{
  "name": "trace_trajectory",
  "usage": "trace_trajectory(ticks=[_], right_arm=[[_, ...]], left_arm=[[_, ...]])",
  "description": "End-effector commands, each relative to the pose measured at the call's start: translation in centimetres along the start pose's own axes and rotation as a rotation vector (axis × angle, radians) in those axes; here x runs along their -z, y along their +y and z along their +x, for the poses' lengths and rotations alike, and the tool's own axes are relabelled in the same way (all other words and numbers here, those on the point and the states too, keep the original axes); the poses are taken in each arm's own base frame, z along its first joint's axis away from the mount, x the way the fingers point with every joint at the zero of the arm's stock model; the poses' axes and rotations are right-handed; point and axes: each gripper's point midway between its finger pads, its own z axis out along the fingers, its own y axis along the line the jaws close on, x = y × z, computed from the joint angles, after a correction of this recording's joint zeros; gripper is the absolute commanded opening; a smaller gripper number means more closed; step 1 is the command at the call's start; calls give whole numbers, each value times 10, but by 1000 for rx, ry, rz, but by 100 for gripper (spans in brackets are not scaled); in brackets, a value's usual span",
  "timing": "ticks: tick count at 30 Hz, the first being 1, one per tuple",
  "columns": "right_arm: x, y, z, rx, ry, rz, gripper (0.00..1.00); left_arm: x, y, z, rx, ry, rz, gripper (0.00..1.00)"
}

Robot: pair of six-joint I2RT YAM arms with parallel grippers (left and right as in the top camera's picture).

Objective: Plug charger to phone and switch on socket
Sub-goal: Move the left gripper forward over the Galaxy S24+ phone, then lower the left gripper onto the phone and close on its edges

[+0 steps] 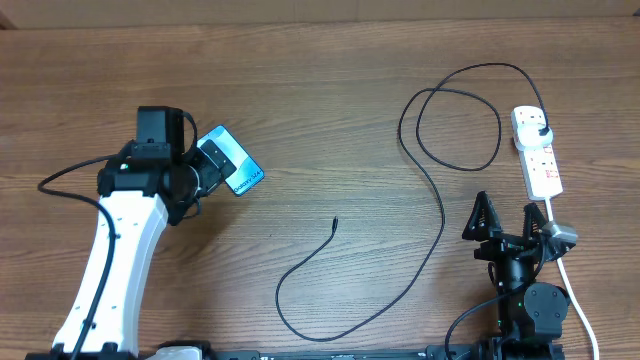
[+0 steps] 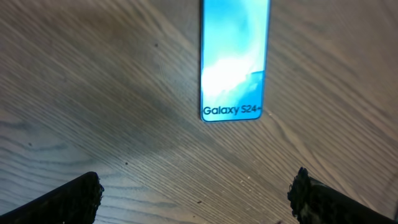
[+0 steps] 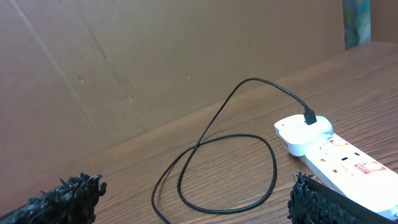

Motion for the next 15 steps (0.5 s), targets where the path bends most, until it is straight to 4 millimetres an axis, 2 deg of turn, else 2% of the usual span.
trace_trajectory(ticks=[1, 8, 11, 15], right_arm=[[0, -4, 1, 7, -8, 13, 100], [0, -4, 1, 7, -8, 14, 100], [0, -4, 1, 7, -8, 13, 100], [0, -4, 1, 7, -8, 13, 100]], left_arm=[[-14, -7, 5, 52, 23, -39, 100], [-54, -8, 23, 22, 120, -127, 100], [-65, -7, 24, 22, 144, -153, 100], [-71, -16, 16, 13, 145, -154, 100]])
